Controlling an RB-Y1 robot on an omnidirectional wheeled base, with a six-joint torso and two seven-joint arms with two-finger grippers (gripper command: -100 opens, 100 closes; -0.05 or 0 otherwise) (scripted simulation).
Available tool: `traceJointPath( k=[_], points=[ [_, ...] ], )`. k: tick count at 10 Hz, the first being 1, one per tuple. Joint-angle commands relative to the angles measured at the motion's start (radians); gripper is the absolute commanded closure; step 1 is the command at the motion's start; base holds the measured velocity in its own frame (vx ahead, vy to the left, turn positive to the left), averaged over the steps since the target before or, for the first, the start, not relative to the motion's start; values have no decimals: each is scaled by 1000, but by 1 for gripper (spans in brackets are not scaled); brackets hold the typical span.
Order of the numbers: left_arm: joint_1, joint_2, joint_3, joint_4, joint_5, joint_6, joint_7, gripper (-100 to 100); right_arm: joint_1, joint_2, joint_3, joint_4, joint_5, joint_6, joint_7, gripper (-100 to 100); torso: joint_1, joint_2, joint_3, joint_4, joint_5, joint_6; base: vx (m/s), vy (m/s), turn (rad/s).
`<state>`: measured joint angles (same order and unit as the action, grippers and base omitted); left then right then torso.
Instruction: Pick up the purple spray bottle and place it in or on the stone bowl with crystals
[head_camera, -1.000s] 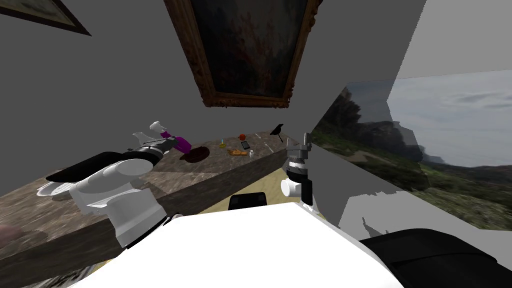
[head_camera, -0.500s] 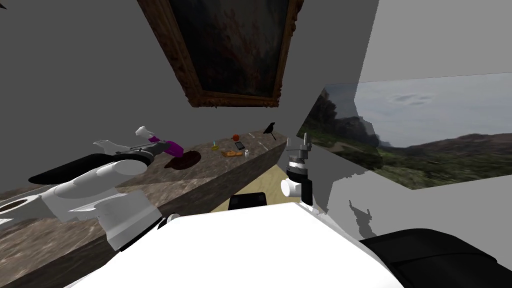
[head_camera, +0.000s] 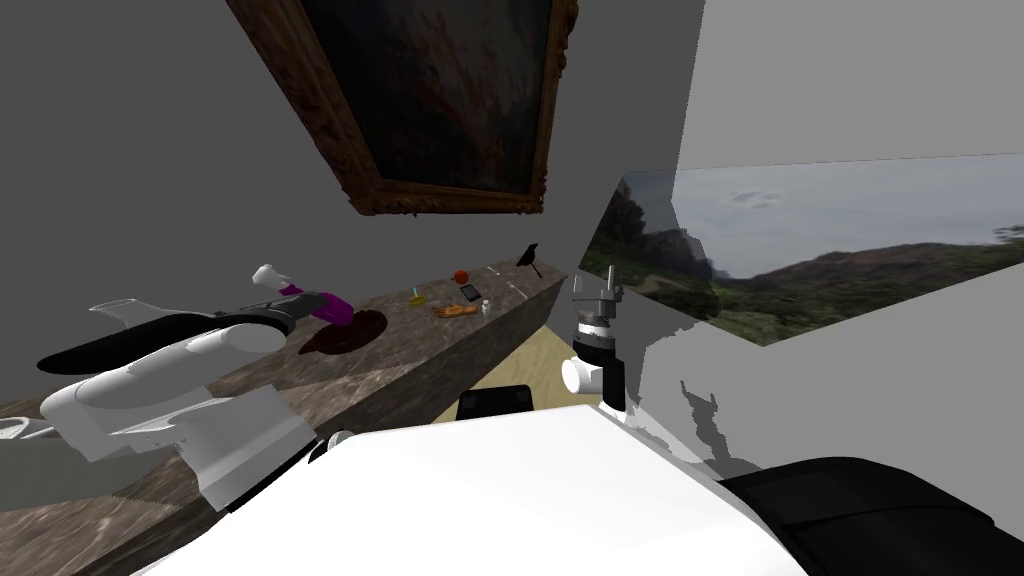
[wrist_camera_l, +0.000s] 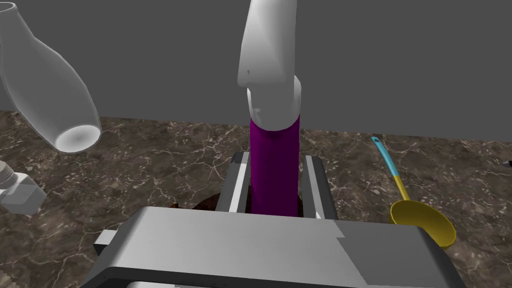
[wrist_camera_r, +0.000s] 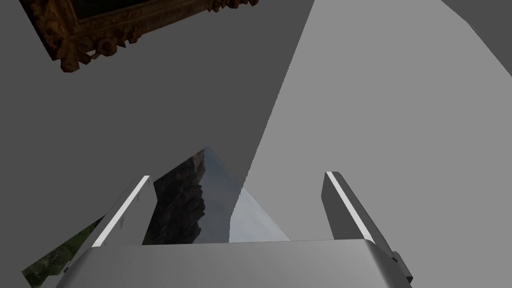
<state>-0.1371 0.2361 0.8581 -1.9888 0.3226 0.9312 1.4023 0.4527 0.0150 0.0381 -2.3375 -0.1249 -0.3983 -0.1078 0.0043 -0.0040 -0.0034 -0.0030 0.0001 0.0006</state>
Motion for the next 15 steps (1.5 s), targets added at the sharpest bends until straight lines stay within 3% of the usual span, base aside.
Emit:
traceJointPath(
  k=[1,2,6,7,8,15],
  points=[
    [0,0,0,0,0,0,0,100,0,0,0,0,0,0,0,0,0,0,0,0,0,0,0,10,-36],
    [1,-1,0,0,-1,2,1,-100,0,0,0,0,0,0,0,0,-1,0,0,0,-1,-1,0,0,0],
    [1,-1,0,0,-1,2,1,-100,0,0,0,0,0,0,0,0,-2,1,1,1,-1,-1,0,0,0],
    [1,-1,0,0,-1,2,1,0,0,0,0,0,0,0,0,0,-2,1,1,1,-1,-1,0,0,0],
    [-9,25,20,-13,-28,38,30,-100,0,0,0,0,0,0,0,0,-2,1,1,1,-1,-1,-53,11,-310],
    [-42,114,91,-60,-123,162,131,-100,0,0,0,0,0,0,0,0,-1,6,4,2,-1,-1,-85,20,-211]
  ],
)
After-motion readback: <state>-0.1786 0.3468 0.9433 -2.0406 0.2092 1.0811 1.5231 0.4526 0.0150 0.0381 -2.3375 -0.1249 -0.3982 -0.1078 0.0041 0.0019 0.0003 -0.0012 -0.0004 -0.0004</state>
